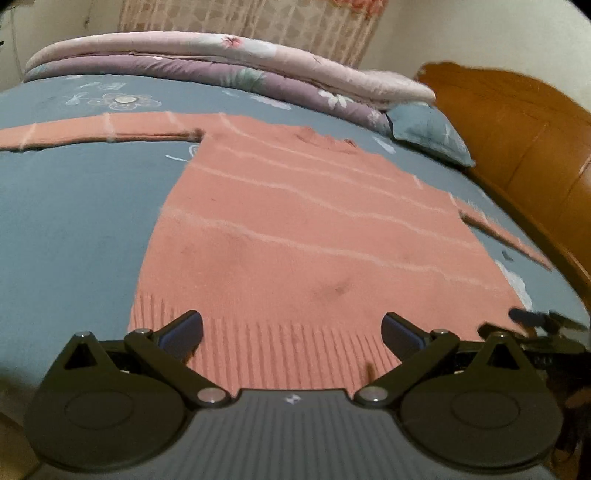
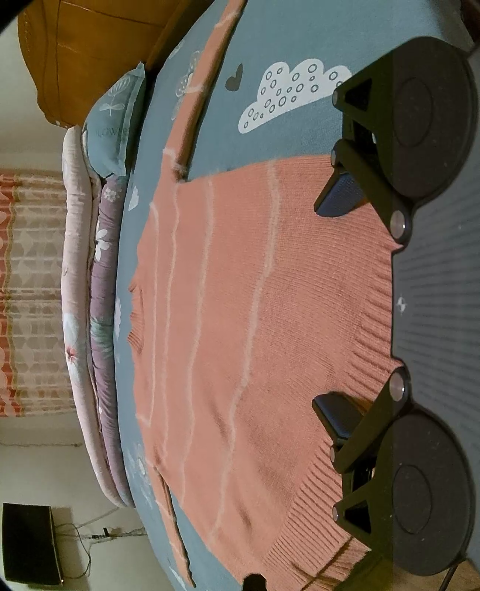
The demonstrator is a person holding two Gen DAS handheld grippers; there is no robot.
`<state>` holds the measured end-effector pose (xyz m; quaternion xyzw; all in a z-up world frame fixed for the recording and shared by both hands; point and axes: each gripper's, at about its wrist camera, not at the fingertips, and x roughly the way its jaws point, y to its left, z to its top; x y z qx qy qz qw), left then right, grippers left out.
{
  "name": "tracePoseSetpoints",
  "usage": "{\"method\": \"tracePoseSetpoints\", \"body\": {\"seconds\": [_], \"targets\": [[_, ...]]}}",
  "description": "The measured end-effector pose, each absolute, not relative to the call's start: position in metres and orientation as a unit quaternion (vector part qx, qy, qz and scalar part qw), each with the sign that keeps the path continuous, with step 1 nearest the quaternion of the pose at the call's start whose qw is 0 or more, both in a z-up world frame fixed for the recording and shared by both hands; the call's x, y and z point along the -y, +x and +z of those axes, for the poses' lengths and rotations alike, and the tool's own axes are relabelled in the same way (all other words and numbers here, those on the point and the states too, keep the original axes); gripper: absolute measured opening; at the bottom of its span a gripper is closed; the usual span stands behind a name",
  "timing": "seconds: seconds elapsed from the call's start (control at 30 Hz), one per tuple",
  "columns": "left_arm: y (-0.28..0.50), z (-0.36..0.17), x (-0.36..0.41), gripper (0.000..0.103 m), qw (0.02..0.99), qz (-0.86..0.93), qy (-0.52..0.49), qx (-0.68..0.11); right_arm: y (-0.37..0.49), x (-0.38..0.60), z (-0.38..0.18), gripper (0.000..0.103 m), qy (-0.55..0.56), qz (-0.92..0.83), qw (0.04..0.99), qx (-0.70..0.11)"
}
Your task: Fold clothes
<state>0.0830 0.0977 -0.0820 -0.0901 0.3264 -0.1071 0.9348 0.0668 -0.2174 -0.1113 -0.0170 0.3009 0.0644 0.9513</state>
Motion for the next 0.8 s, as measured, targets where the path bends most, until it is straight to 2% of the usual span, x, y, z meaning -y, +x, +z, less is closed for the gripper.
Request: {"method": "tracePoseSetpoints", "body": {"seconds": [0.2, 0.43, 0.57, 0.8], "targets": [[0.091, -0.073, -0.08, 0.102, 0.935, -0.126, -0.074, -0.323, 0.065, 0.217, -0.112, 0.103, -0.017, 0.06, 0.953, -0.297], [0.089, -0.091, -0.066, 0.102, 0.927, -0.133, -0.054, -0.345, 0.063, 0.217, -0.108, 0.103, -0.024, 0.066, 0.95, -0.306], [0.09, -0.081, -0.072, 0.102, 0.929, -0.13, -0.056, -0.342, 0.071, 0.227, -0.096, 0.103, -0.009, 0.093, 0.937, -0.338], [0.109, -0.086, -0.074, 0.102, 0.929, -0.091, -0.051, -0.355, 0.107, 0.242, -0.065, 0.103, 0.035, 0.11, 0.942, -0.315]]}}
